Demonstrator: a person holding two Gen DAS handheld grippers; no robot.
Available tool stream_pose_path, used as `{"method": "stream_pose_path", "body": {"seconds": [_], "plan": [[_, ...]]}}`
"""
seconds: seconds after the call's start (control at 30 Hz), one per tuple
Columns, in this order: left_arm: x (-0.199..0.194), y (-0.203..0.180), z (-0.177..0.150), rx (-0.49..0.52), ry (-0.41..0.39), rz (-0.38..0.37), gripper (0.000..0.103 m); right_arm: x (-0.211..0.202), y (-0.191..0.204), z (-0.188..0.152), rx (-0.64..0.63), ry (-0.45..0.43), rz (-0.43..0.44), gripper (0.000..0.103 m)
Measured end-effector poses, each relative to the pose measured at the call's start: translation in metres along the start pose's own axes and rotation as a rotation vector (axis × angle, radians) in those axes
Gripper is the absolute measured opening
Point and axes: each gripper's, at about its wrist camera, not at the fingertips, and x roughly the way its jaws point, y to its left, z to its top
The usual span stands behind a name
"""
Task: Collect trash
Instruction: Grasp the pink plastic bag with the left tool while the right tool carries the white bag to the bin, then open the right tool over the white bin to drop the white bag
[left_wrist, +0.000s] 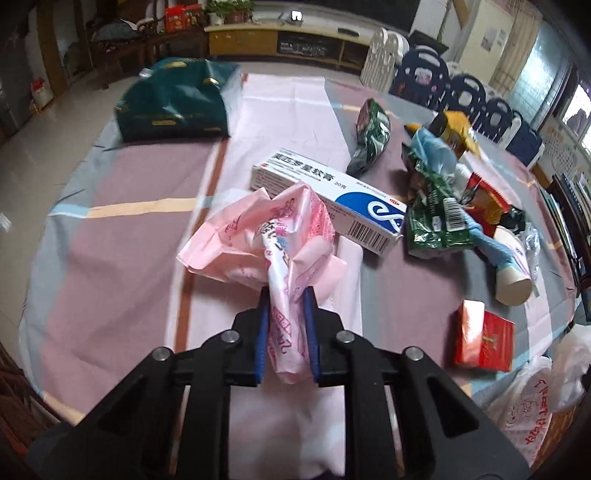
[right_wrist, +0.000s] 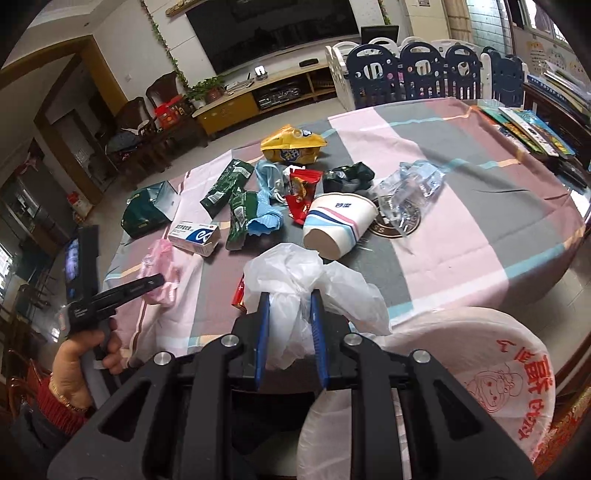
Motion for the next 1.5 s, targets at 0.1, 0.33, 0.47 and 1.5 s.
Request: {"method": "stream_pose_path", "body": {"seconds": [0.1, 0.33, 0.47, 1.5], "plan": [[-0.039, 0.007, -0.019, -0.015, -0.074, 0.024, 0.019, -0.011, 0.005, -0.005, -0.022, -0.009, -0.009, 0.022], [-0.123, -0.005, -0.064, 0.039, -0.211, 0.063, 0.019, -0.042, 0.023, -0.015, -0.069, -0.035, -0.004, 0.022], [-0.165, -0.02, -0.083, 0.095, -0.262, 0.042, 0.019, -0.067, 0.033, -0.021, -0.102, -0.064, -0.018, 0.022], [-0.244, -0.099, -0.135, 0.293, -0.344, -0.056, 0.019, -0.077, -0.074, -0.093, 0.088, 0.141, -0.353, 0.081]]}}
